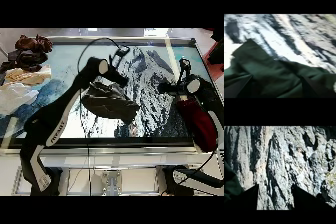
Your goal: Fold the shirts.
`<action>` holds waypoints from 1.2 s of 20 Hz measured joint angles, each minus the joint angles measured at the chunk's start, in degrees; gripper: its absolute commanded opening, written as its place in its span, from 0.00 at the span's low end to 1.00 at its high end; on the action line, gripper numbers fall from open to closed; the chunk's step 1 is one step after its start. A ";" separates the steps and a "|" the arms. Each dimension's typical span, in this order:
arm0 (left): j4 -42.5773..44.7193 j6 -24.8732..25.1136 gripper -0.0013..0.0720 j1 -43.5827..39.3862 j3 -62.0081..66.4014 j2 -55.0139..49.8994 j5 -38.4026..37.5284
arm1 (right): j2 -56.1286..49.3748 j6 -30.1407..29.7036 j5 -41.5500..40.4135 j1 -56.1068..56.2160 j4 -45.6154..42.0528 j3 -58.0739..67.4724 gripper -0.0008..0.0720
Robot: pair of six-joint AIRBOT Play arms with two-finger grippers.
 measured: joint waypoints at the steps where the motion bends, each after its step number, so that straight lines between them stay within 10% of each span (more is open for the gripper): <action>1: 3.45 -1.77 0.84 1.86 0.02 0.74 -0.63 | 0.00 -0.87 0.17 0.26 1.55 0.00 0.69; 11: -6.40 -0.79 0.84 22.86 -24.37 11.98 -2.62 | 0.00 -3.15 3.26 3.93 6.38 -0.04 0.69; 24: -67.98 19.54 0.84 34.93 -73.68 25.62 23.50 | 0.00 -3.21 6.78 4.72 9.20 -0.04 0.69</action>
